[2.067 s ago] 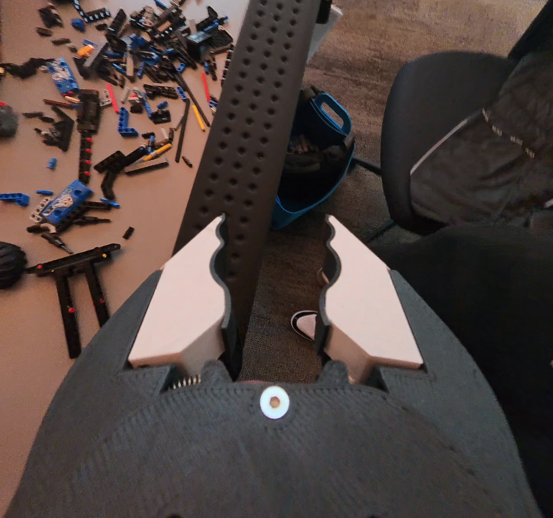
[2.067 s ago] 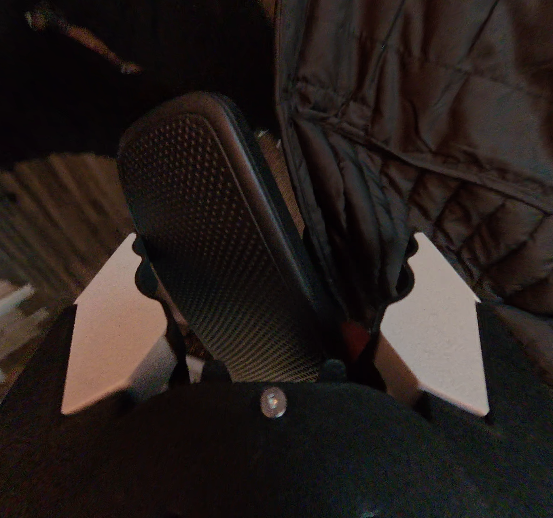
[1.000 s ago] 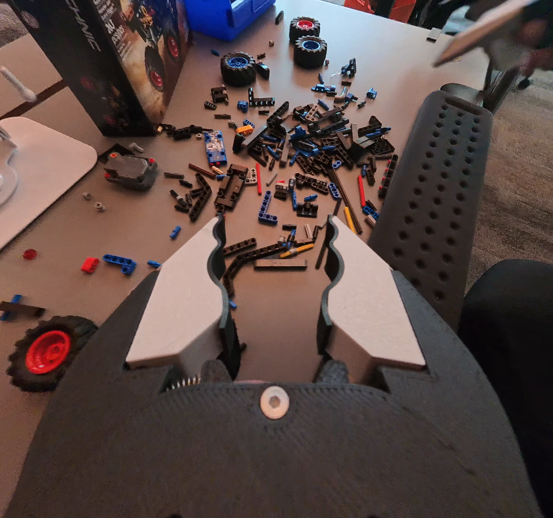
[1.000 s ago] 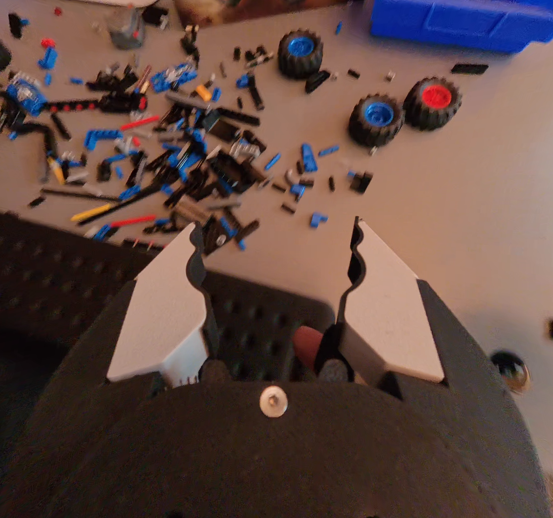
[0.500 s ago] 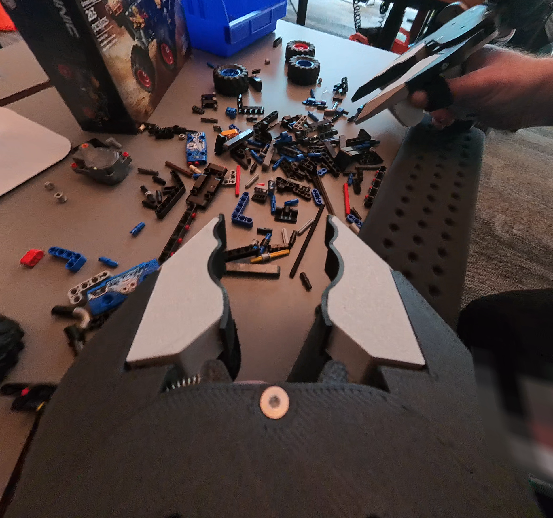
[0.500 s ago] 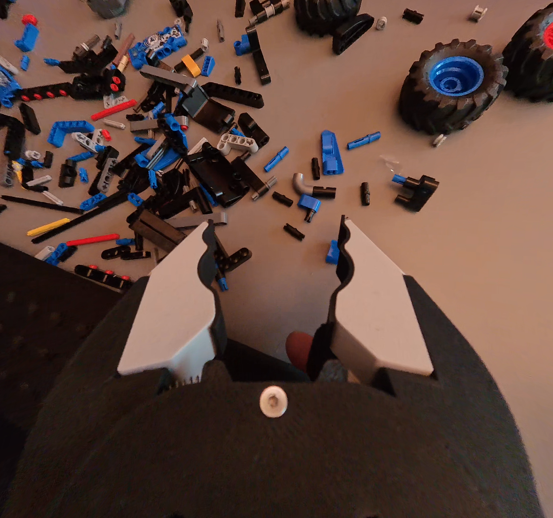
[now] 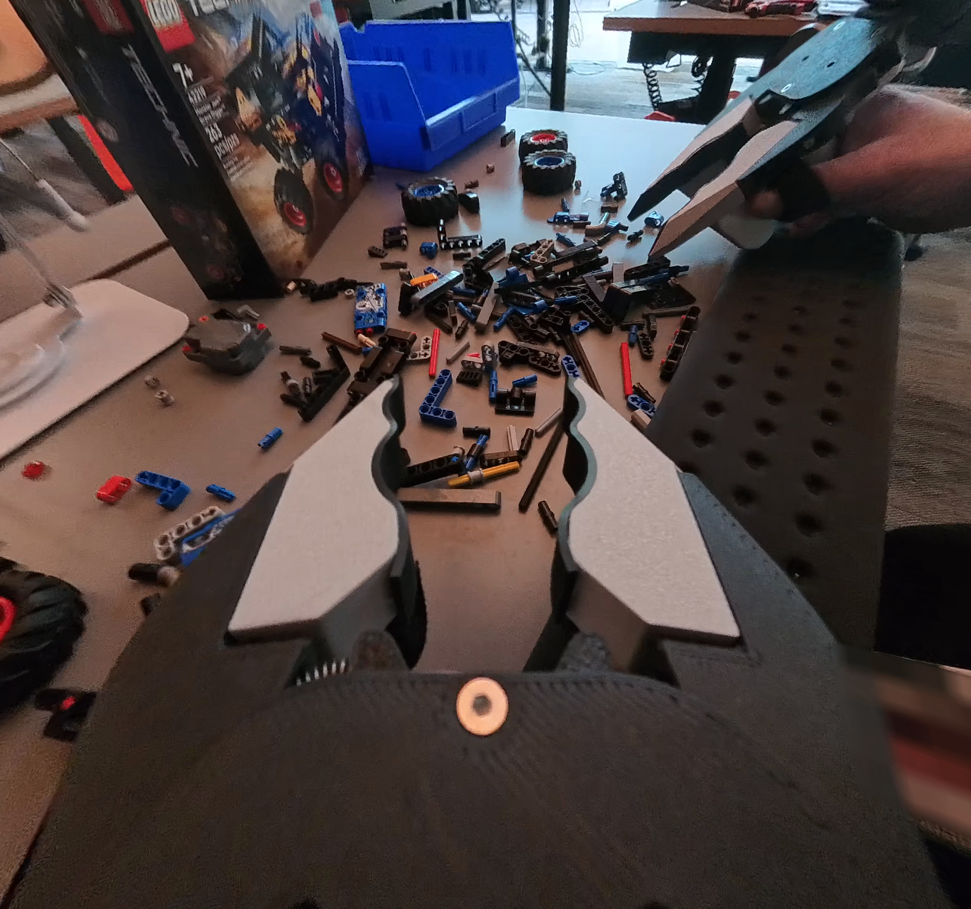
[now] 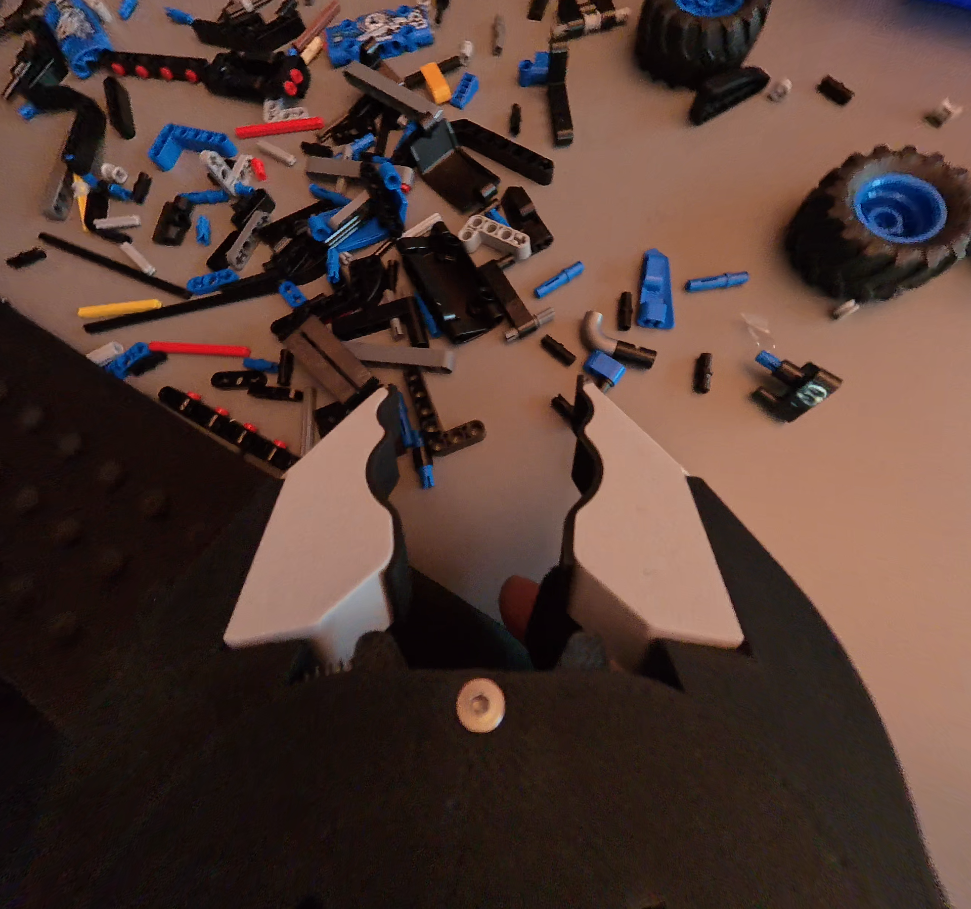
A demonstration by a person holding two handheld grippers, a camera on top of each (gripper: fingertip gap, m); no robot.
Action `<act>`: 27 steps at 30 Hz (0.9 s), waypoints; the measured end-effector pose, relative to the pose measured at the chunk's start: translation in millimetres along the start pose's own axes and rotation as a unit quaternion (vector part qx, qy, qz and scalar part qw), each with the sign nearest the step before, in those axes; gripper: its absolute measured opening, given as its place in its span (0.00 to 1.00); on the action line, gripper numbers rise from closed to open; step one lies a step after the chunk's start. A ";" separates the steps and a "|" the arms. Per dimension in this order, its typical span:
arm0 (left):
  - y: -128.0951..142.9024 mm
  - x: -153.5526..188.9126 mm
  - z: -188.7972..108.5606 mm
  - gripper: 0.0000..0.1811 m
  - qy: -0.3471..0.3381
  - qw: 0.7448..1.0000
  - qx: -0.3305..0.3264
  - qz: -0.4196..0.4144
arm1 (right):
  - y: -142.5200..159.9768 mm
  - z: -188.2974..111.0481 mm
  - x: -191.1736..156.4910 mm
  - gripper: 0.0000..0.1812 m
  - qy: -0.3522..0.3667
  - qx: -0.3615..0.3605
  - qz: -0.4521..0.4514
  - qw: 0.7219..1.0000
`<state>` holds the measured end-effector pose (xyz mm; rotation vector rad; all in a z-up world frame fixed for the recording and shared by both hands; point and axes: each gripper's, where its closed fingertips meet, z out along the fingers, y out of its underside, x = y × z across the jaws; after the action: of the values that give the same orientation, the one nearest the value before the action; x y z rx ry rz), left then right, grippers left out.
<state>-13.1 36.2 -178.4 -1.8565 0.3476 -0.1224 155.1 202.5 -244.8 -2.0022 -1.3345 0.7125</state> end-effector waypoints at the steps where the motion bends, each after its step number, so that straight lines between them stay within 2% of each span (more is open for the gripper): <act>1: -1.0 2.4 -0.9 0.31 -0.006 1.000 0.003 0.016 | -0.7 -0.8 -2.4 0.33 -0.001 0.004 -0.012 1.000; 8: 3.0 8.6 1.7 0.34 -0.094 0.985 -0.020 0.143 | -8.5 -11.1 -20.3 0.19 -0.029 0.042 -0.079 0.996; 12: 3.8 -2.2 -3.3 0.34 -0.160 0.976 -0.033 0.146 | -16.9 -8.5 -37.3 0.18 -0.013 0.048 -0.182 0.982; 16: 12.6 0.0 -3.8 0.35 -0.154 0.977 -0.072 0.126 | -36.6 8.7 -38.9 0.14 -0.022 0.025 -0.225 0.974; 18: 12.3 2.5 -3.2 0.36 -0.146 0.978 -0.080 0.128 | -34.3 24.3 -39.5 0.15 -0.057 -0.023 -0.210 0.976; 20: 10.6 0.6 -1.3 0.35 -0.146 0.977 -0.081 0.135 | -32.6 37.2 -31.8 0.12 -0.053 -0.050 -0.210 0.975; 24: -5.1 -1.5 16.9 0.35 -0.114 0.982 -0.061 0.137 | -26.9 48.6 -19.5 0.05 -0.036 -0.063 -0.205 0.976; 27: -22.5 -2.9 39.0 0.35 -0.081 0.981 -0.053 0.170 | -23.8 50.7 -23.4 0.03 -0.061 -0.063 -0.204 0.975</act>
<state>-1.9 78.9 -168.9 -1.8689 0.5610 0.2838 96.1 197.8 -258.4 -1.7156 -1.8326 0.5733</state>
